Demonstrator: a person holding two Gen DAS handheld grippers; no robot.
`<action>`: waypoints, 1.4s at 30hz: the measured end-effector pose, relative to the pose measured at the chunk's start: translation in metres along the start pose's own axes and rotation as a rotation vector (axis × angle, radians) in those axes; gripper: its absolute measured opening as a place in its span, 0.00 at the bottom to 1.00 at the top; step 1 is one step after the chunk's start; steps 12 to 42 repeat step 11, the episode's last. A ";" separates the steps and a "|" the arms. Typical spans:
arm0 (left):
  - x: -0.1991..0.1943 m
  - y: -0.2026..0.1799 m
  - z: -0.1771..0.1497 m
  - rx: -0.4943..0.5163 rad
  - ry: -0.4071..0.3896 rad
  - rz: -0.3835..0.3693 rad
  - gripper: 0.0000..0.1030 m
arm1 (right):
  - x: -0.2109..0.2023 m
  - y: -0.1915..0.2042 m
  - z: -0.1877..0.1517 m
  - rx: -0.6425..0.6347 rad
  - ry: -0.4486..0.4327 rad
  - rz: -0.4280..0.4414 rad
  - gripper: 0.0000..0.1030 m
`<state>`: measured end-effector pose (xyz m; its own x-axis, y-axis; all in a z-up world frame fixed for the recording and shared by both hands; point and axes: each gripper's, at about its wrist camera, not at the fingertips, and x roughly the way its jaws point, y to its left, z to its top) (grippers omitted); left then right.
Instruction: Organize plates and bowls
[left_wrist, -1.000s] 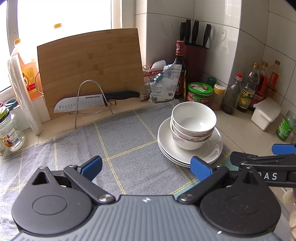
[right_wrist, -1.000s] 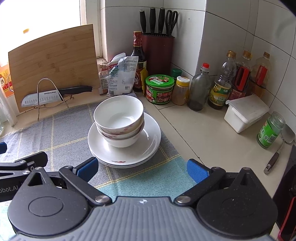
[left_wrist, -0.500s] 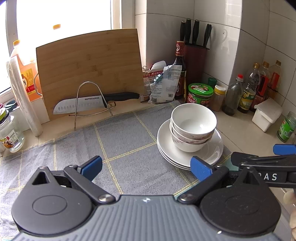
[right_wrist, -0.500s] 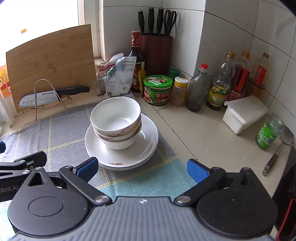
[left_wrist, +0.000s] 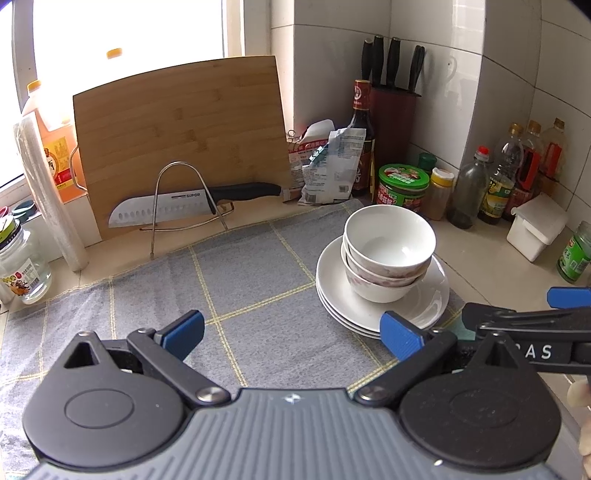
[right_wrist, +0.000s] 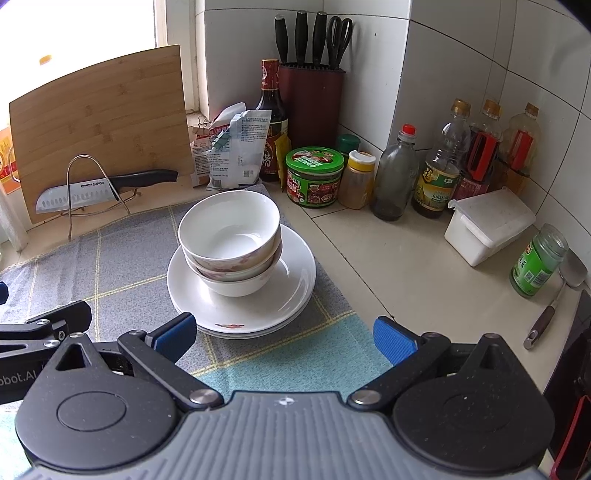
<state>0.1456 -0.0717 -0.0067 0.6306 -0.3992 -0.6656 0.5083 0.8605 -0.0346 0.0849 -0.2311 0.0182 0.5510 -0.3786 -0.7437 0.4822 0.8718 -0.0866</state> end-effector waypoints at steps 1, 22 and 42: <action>0.000 0.000 0.000 -0.001 0.000 -0.001 0.98 | 0.000 0.000 0.000 0.000 -0.001 -0.002 1.00; 0.001 -0.001 0.002 0.004 0.004 -0.014 0.98 | 0.001 0.000 0.001 0.003 -0.002 -0.011 1.00; 0.001 -0.001 0.002 0.004 0.004 -0.014 0.98 | 0.001 0.000 0.001 0.003 -0.002 -0.011 1.00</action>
